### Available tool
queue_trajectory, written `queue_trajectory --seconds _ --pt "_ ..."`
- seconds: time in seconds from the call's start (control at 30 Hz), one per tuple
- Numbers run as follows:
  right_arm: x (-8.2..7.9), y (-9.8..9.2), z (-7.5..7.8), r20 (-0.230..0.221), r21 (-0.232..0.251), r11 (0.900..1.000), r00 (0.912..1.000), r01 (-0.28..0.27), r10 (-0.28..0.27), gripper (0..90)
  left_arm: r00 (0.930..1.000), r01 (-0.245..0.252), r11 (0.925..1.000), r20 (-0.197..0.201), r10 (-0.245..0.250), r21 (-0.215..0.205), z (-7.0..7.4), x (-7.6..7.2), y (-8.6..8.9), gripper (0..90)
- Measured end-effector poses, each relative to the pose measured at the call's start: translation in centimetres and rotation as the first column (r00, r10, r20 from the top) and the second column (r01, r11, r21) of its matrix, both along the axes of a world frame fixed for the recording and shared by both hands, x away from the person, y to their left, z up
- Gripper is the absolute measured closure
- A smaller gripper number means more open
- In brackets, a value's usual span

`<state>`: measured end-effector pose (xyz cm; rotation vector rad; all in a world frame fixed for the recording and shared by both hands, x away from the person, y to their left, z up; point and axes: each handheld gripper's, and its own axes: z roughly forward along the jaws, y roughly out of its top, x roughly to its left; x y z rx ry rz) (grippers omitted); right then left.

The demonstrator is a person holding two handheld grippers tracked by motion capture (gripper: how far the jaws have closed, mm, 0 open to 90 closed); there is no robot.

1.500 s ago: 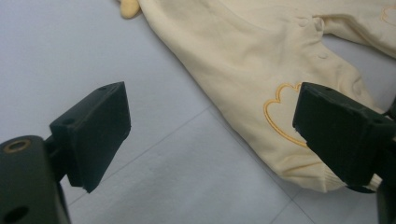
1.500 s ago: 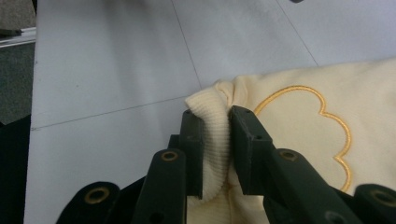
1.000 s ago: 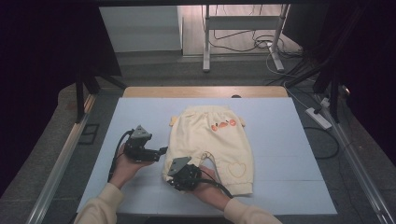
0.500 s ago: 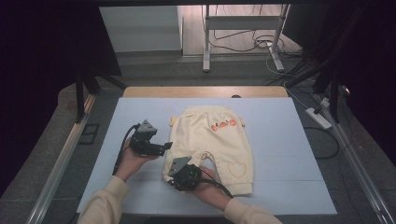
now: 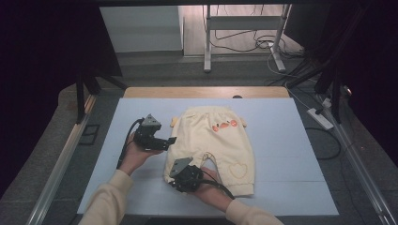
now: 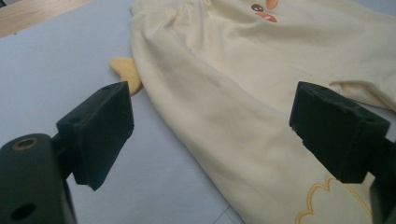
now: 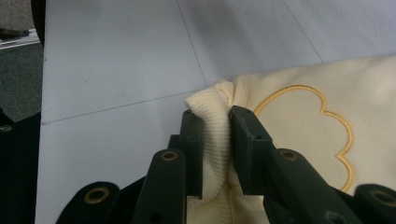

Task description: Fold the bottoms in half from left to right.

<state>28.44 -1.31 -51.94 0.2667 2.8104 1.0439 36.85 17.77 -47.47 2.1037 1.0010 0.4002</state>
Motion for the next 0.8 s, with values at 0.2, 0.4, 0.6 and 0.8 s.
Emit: queue_trajectory --seconds 0.2,0.4,0.6,0.8 --pt "0.1 0.0 0.0 -0.013 0.006 1.0 0.9999 0.003 -0.003 74.6 0.9999 0.008 0.9999 0.012 -0.008 0.006 1.2 0.8 -0.2 13.9" --pt "0.0 -0.1 0.1 -0.004 0.001 1.0 1.0 0.003 -0.003 74.6 1.0 -0.002 0.9998 0.005 0.002 -0.021 1.4 1.8 -0.5 14.3" --pt "0.0 -0.1 0.1 -0.009 -0.006 1.0 1.0 0.001 -0.001 74.7 1.0 -0.002 1.0 -0.01 0.002 -0.003 1.1 3.1 -0.9 15.1" --pt "0.0 -0.1 0.1 -0.008 -0.016 1.0 1.0 0.001 -0.001 74.6 0.9989 -0.02 0.9998 -0.042 0.02 -0.01 0.1 4.6 -1.0 16.2"
